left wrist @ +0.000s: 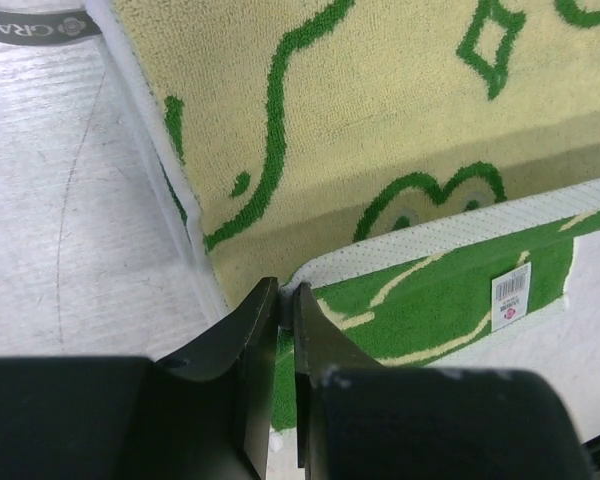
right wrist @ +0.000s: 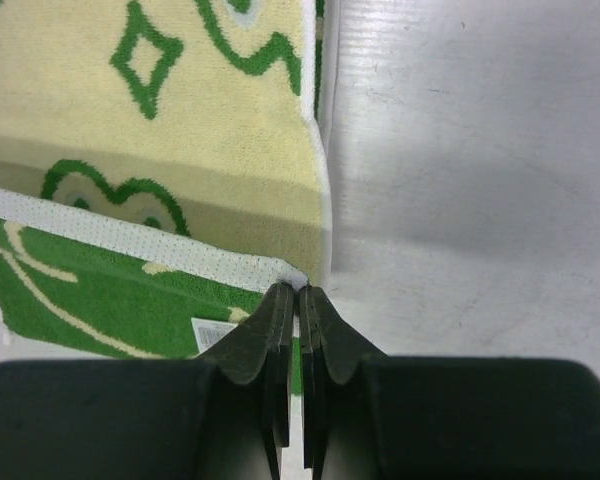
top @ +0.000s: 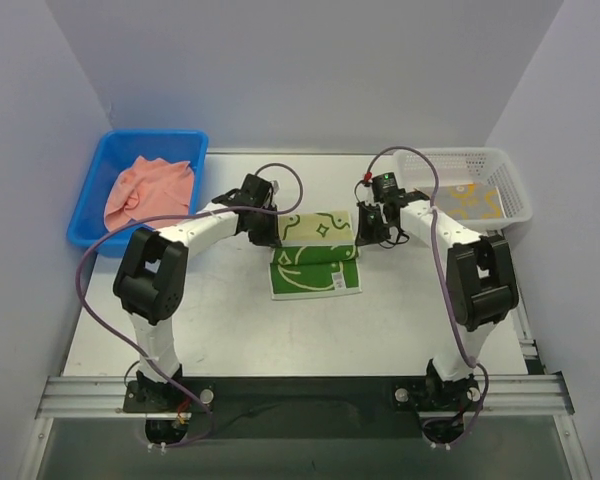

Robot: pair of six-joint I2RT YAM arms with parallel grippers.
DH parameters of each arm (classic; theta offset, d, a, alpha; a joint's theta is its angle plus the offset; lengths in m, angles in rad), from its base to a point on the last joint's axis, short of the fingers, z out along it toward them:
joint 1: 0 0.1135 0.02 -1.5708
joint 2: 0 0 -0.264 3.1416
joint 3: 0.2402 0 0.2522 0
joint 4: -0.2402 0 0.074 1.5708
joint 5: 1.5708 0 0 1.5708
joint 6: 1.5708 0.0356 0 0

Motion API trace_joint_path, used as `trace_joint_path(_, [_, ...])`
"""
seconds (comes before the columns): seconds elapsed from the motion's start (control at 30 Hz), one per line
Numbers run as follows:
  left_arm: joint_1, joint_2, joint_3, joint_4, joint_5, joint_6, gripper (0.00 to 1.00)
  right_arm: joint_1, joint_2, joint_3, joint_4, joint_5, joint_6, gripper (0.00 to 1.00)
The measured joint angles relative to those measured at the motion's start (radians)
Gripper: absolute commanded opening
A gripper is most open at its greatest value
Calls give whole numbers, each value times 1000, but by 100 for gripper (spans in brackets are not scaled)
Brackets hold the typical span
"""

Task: Fold and stack the towels
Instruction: Fold the towel

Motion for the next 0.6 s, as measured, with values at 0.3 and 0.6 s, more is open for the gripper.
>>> trace_joint_path(0.3, [5,-137,1,-50,1,20,0,9,-175,-1,-33,0,1,0])
trace_joint_path(0.6, [-17,-281,-79,-58,-4,18,0,57,-275,-88,-44,31,4,0])
